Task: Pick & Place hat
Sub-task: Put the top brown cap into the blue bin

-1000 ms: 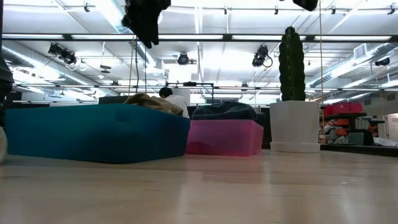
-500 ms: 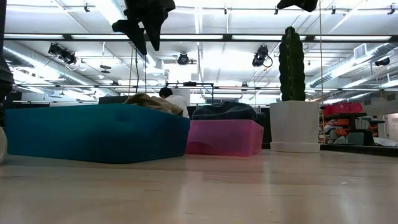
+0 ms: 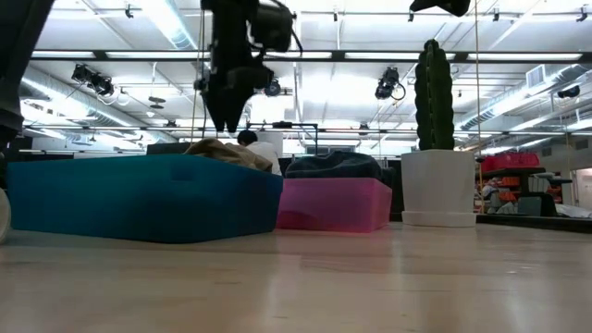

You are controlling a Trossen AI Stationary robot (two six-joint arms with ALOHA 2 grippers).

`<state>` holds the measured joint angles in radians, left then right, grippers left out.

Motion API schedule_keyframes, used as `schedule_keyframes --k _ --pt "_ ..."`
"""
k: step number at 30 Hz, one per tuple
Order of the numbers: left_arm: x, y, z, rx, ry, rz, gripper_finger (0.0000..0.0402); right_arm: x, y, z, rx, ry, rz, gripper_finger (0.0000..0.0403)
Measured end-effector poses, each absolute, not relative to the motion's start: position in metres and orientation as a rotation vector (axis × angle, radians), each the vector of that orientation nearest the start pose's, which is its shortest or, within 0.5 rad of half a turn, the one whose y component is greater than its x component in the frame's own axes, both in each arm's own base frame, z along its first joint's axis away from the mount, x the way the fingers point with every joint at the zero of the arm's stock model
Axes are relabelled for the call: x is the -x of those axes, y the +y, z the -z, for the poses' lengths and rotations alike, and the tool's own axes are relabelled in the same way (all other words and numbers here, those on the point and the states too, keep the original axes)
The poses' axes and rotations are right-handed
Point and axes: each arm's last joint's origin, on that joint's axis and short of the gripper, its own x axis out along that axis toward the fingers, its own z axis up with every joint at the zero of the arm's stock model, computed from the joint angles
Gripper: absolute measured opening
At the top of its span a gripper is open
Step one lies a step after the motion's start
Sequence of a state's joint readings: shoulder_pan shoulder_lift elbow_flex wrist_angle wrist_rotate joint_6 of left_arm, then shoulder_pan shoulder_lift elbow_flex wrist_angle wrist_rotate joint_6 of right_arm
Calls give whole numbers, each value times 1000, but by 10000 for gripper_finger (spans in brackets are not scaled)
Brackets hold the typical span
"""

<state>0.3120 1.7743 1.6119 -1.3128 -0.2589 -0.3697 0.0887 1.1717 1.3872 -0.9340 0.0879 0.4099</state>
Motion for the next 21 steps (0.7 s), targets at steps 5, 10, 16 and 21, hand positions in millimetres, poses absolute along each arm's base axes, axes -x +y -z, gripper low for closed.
schedule_keyframes --k 5,10,16,21 --pt "-327 115 -264 263 1487 -672 225 -216 17 -394 -328 704 146 242" --pt "-333 117 -252 240 1500 -610 225 -216 17 -394 -328 705 146 242" --pt "-324 123 -227 255 1529 -623 225 -216 17 -395 -330 700 146 242" --pt "-314 129 -201 267 1563 -637 225 -216 17 -395 -330 694 145 242"
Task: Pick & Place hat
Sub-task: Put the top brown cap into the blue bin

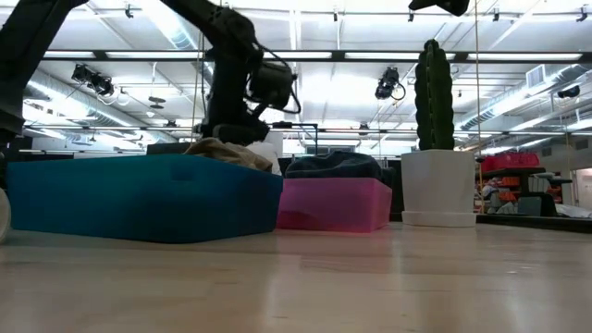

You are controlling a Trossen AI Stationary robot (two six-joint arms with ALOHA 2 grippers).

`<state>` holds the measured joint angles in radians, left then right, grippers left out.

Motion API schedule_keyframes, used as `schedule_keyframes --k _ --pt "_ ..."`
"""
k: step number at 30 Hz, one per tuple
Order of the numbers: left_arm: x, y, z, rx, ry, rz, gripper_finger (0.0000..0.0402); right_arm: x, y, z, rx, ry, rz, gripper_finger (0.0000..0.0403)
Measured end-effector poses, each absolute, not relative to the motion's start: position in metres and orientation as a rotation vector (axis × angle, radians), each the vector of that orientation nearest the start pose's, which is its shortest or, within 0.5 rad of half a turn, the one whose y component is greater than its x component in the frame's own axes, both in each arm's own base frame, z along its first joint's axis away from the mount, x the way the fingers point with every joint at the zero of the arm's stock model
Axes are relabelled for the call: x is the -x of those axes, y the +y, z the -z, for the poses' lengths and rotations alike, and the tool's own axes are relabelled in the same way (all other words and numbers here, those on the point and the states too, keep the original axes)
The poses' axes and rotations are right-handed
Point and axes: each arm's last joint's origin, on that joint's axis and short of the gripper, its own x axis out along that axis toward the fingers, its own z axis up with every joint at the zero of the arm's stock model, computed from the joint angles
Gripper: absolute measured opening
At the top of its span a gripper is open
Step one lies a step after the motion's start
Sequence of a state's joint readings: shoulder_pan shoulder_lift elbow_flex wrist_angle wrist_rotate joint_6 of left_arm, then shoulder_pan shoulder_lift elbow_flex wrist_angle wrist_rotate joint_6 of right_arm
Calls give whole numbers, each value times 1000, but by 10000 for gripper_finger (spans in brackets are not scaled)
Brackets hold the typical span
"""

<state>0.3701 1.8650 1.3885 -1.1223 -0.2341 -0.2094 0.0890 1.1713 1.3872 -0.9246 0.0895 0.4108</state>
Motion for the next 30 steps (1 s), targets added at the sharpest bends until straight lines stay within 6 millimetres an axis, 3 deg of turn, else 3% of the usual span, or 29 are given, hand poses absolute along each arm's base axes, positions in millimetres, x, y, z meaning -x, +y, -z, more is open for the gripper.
schedule_keyframes --k 11,15,22,26,30 --pt "-300 139 -175 263 1577 -669 212 -218 17 -396 -332 678 142 242" --pt "-293 141 -168 260 1609 -661 162 -218 17 -396 -350 677 148 242" --pt "-292 141 -168 233 1625 -643 20 -218 17 -396 -354 674 149 242" --pt "-291 140 -170 226 1627 -639 18 -218 17 -396 -355 673 149 242" --pt "-286 138 -186 199 1601 -644 13 -218 17 -396 -358 672 150 242"
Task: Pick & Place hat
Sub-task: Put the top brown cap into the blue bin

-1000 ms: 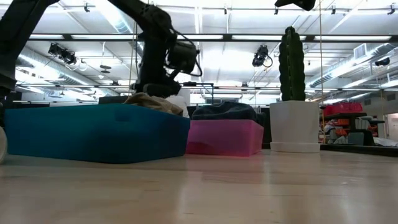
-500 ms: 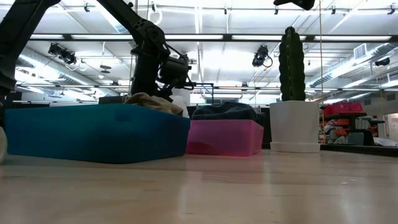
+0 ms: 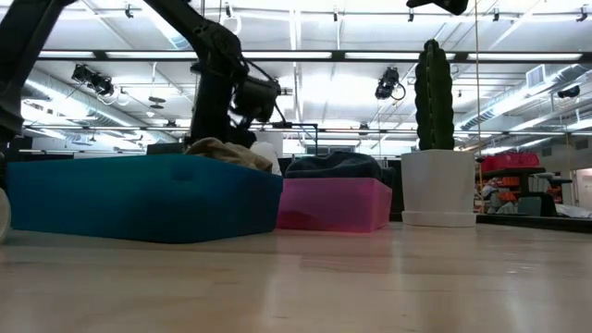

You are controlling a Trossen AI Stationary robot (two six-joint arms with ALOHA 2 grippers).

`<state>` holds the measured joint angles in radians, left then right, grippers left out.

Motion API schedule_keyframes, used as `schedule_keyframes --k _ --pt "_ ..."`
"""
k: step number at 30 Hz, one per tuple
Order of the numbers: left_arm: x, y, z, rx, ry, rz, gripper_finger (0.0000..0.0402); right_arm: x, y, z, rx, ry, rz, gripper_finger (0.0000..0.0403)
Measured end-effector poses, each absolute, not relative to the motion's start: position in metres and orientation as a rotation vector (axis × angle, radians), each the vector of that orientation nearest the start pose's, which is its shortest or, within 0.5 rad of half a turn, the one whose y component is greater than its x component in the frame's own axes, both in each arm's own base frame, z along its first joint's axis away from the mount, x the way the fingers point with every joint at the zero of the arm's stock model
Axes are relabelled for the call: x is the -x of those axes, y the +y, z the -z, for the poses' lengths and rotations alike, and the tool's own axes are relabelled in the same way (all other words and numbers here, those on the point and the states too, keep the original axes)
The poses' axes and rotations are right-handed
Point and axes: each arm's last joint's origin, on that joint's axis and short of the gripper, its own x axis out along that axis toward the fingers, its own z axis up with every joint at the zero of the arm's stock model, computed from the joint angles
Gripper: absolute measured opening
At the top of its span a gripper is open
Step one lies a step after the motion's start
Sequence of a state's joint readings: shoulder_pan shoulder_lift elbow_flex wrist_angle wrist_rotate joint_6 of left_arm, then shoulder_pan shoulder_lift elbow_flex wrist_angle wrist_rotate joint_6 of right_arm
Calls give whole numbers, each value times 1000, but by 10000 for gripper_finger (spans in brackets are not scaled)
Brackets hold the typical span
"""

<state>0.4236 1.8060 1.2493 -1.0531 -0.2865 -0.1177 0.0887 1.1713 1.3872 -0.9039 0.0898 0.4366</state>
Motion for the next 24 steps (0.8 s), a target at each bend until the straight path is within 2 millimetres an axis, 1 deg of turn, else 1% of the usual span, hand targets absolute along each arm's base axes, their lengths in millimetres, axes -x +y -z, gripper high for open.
schedule_keyframes --k 3,6,13,19,24 --pt "-281 137 -209 175 1534 -670 13 -218 17 -396 -358 672 150 242" --pt "-275 135 -238 152 1449 -705 13 -218 17 -396 -358 672 150 242" --pt "-249 126 -310 170 1197 -816 13 -218 17 -397 -358 668 149 242" --pt "-219 112 -371 229 894 -870 13 -220 16 -399 -330 643 149 242" --pt "-190 99 -418 267 567 -875 13 -222 16 -401 -301 608 153 242"
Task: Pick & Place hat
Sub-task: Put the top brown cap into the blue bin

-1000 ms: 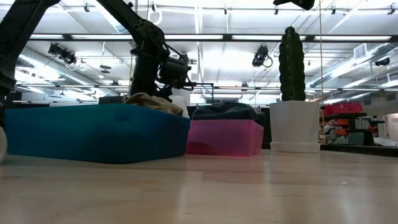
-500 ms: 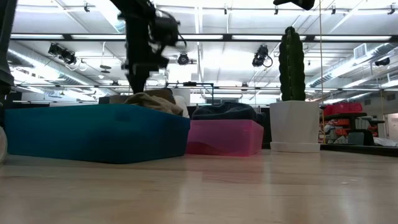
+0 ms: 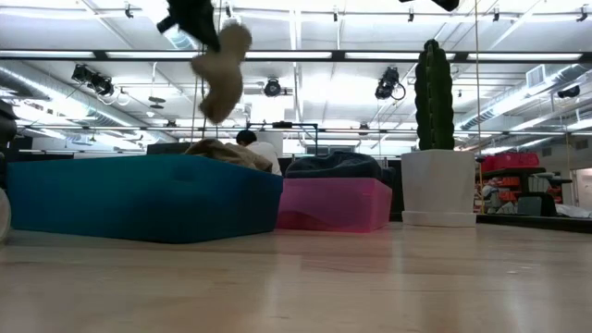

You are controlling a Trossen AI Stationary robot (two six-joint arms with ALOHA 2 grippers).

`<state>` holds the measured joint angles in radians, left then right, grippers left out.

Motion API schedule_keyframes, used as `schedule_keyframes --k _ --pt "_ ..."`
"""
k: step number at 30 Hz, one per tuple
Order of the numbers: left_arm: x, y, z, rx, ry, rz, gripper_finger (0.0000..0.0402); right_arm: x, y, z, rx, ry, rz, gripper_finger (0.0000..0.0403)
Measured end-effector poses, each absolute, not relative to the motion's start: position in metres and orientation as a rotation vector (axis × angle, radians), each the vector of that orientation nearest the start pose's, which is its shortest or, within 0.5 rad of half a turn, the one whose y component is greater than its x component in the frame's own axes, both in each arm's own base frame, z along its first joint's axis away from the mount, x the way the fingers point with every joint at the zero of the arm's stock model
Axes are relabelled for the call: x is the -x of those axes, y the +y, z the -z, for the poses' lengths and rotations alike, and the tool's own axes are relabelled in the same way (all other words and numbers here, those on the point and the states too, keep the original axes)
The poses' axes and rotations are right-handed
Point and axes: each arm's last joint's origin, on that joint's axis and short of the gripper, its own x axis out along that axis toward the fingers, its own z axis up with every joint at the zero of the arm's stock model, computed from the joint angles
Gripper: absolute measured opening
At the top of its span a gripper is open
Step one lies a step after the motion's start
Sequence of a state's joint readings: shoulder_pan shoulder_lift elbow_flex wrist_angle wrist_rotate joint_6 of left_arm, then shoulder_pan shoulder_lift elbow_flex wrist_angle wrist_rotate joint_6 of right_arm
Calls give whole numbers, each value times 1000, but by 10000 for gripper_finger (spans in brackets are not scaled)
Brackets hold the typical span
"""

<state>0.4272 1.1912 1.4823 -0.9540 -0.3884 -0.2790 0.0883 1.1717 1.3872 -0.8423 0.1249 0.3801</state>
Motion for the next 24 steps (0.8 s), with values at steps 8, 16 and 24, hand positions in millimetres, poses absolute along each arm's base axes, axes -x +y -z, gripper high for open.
schedule_keyframes --k 8,16,24 --pt "-159 72 -470 231 140 -733 13 -225 13 -406 -346 523 239 242" --pt "-170 53 -487 163 -10 -554 13 -231 -3 -418 -506 353 325 242" --pt "-182 33 -496 45 -79 -431 13 -237 -19 -414 -605 276 368 242"
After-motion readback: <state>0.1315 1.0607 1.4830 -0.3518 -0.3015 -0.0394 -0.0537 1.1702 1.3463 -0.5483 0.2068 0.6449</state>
